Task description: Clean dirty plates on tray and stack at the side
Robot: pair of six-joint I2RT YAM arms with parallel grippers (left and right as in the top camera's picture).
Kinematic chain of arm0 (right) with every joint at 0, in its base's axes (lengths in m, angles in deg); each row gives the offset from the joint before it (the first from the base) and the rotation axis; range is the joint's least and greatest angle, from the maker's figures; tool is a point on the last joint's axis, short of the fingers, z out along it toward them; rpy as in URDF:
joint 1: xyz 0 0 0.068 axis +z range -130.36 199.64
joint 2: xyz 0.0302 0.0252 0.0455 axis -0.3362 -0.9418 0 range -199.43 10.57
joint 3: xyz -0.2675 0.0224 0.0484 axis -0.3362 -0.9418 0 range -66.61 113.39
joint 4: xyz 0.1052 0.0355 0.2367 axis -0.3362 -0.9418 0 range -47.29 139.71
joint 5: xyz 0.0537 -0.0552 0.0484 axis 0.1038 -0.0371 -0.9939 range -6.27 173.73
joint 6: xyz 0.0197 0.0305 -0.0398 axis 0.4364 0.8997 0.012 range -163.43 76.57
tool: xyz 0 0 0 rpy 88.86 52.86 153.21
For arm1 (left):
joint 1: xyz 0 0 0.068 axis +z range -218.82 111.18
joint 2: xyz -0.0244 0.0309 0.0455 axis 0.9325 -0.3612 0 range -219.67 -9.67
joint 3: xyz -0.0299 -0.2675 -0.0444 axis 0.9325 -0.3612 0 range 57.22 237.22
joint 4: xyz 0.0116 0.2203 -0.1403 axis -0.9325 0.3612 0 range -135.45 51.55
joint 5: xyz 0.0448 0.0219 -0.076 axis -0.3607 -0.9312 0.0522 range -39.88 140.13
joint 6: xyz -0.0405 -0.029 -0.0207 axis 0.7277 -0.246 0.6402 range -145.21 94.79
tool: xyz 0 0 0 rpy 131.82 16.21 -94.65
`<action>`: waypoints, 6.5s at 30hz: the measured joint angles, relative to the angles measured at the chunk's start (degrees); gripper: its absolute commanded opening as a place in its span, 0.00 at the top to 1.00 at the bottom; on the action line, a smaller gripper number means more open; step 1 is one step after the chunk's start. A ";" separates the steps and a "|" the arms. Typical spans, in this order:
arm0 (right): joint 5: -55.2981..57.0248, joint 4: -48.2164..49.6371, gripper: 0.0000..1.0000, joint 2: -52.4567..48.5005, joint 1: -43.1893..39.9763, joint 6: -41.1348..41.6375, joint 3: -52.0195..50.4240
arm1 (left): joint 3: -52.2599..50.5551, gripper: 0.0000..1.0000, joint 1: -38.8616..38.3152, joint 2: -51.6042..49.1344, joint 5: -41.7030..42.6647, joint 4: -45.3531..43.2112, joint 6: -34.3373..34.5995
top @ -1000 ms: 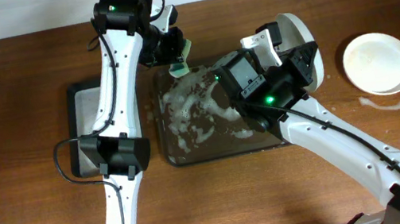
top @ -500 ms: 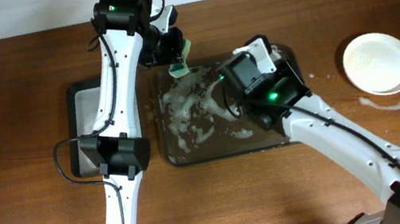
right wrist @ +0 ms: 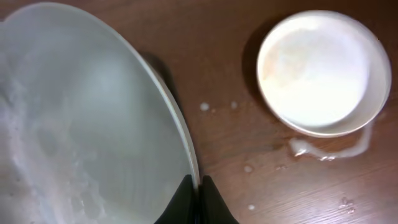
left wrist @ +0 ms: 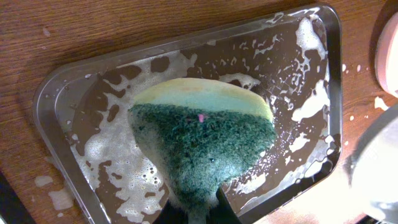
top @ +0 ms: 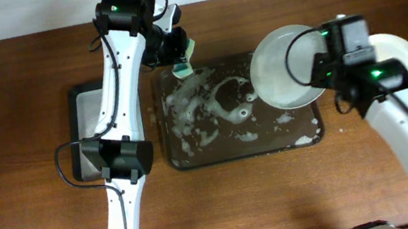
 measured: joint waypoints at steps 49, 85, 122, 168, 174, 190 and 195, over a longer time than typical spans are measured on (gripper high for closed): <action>-26.32 18.01 0.30 -17.22 -40.89 3.67 4.33 | 4.13 0.99 3.26 1.66 -3.43 1.51 1.51; -21.88 6.38 0.23 -12.46 -9.84 -2.75 5.33 | -78.60 0.81 7.19 38.53 -34.53 -29.55 7.10; -22.18 5.92 0.05 -0.42 -7.39 -18.45 7.23 | -80.81 0.01 6.10 55.23 -31.19 -42.51 7.52; -24.59 45.31 0.02 74.97 -2.54 -27.32 -66.77 | -80.83 0.01 6.10 55.23 -30.99 -42.51 7.52; -26.49 45.33 0.02 77.33 -2.54 -27.28 -69.83 | -80.83 0.01 6.10 55.23 -30.99 -42.49 7.52; -29.20 43.71 0.02 79.14 -2.54 -27.12 -70.82 | -80.83 0.01 6.10 55.23 -30.99 -42.51 7.52; -29.31 43.71 0.02 79.14 -2.54 -27.12 -70.82 | -80.83 0.01 6.10 55.23 -30.99 -42.49 7.52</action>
